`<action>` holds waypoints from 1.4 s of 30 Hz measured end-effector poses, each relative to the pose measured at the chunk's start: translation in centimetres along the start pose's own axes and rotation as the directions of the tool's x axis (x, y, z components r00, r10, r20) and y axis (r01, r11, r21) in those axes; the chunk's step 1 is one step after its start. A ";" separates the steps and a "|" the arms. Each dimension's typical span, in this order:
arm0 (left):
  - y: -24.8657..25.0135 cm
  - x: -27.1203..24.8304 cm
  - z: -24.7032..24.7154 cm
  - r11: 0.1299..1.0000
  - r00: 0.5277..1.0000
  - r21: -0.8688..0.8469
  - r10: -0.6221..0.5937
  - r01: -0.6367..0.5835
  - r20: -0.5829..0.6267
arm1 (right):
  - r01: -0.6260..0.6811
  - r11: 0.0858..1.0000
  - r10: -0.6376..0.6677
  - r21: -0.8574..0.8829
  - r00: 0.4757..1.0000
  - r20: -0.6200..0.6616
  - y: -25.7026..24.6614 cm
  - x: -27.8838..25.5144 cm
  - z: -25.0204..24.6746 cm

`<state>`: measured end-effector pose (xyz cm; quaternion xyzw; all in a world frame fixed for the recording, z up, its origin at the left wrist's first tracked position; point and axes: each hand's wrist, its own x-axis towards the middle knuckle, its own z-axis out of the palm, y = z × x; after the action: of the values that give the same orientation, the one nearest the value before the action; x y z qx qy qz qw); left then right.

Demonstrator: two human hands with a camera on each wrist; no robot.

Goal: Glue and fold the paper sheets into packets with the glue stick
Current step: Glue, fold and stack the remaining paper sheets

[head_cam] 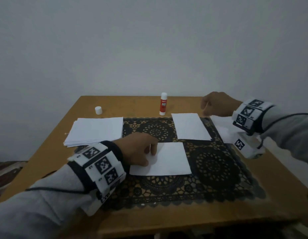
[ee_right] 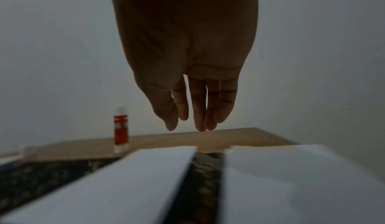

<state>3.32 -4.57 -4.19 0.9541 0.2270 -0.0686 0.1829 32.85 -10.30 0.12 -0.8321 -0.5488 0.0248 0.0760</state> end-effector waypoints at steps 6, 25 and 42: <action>0.1 -0.2 -0.1 0.999 1.000 -0.033 -0.010 0.010 0.004 | -0.046 0.987 0.073 -0.157 0.982 0.173 5.5 -5.5 0.4; 0.1 -0.2 0.1 0.998 0.999 -0.055 -0.041 0.041 -0.004 | 0.157 0.920 -0.070 -0.359 0.967 0.243 7.5 -7.6 2.4; 0.2 -0.3 0.0 0.996 0.998 -0.062 -0.058 0.058 0.000 | 0.097 0.939 -0.062 -0.331 0.991 0.115 7.0 -7.4 3.1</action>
<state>3.17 -4.84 -4.10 0.9410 0.2567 -0.0660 0.2103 35.87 -19.49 -4.30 -0.8076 -0.5814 -0.0296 -0.0943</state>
